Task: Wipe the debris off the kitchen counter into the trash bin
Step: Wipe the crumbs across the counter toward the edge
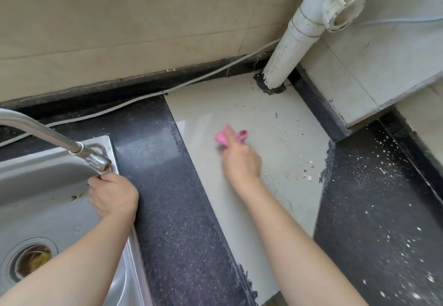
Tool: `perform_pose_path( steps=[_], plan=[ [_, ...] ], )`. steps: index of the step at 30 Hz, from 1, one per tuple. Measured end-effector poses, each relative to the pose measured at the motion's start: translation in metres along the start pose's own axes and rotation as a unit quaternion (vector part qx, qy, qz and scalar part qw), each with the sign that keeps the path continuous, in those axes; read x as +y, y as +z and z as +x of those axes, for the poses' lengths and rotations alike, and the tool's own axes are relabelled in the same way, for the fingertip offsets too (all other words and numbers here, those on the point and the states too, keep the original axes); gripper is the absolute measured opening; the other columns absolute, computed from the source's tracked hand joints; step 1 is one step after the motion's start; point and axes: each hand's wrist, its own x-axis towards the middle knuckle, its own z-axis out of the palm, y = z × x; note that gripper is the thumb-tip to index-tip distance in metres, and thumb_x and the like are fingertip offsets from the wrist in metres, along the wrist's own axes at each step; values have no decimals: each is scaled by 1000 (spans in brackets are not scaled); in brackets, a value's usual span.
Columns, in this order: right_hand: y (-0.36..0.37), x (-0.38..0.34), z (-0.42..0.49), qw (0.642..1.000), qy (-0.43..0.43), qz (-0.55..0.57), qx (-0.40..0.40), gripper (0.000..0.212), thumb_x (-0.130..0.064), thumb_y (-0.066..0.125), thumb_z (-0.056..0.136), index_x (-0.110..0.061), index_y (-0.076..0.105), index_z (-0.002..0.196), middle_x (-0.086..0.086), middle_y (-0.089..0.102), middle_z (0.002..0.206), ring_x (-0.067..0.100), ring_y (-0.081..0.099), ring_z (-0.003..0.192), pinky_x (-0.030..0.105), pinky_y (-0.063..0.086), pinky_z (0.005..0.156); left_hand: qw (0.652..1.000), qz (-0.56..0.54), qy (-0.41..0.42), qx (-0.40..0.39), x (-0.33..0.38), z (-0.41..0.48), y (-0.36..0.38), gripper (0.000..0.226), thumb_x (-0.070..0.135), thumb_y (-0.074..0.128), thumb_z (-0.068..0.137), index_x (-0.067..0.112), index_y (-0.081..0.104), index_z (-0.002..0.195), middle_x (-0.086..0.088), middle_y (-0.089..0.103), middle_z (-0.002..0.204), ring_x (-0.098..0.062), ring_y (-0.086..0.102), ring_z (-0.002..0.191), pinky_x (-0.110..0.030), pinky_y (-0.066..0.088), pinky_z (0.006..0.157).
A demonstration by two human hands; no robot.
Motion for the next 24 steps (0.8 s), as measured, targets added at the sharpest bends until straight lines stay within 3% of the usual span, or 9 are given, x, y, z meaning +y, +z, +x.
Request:
perform_pose_path(
  steps=[3,5,11,16,19,22,24],
  plan=[
    [27,-50,-14,994,-104,-27,-20,60,-5,33,98,-32,20,150,16,63,105,28,64,85,35,43,65,1000,0,5,7,-1,0,1,42,22,28,98,-7,48,120,-34,51,125,-48,45,117,-50,33,93],
    [44,-46,-18,993,-105,-42,-27,63,-7,37,97,-32,15,151,16,62,105,29,65,87,35,43,65,1000,-1,10,16,-1,1,3,41,21,28,98,-8,48,119,-35,52,123,-49,46,116,-50,32,93],
    [39,70,-44,997,61,-45,24,57,-16,38,101,-33,16,151,13,66,107,27,67,83,32,43,59,1000,-6,7,24,-2,1,5,42,21,29,97,-9,48,119,-33,52,125,-46,45,117,-49,30,93],
    [5,135,-49,981,186,-52,26,54,-9,39,97,-29,26,145,17,65,110,33,64,94,33,40,65,1000,-17,10,12,-1,1,3,42,19,29,99,-10,46,124,-30,47,131,-42,41,124,-45,25,98],
    [2,102,-64,990,128,-18,58,52,-10,33,100,-32,28,146,14,67,111,32,65,93,37,47,68,998,-40,52,-10,-7,-1,-4,43,17,32,98,-9,43,129,-31,43,134,-43,37,126,-44,21,101],
    [27,40,-89,1000,11,6,11,55,-13,32,100,-33,21,150,14,64,116,31,64,95,37,48,74,986,-37,160,-33,-19,-15,-11,48,12,38,94,-11,35,136,-34,37,136,-48,33,126,-44,18,105],
    [48,11,-104,998,-55,-14,-25,57,-16,35,101,-34,16,151,16,62,109,33,64,92,37,45,72,969,-5,241,-55,-31,-31,-19,54,10,44,92,-10,29,139,-32,31,142,-47,29,129,-47,16,109]
  ],
)
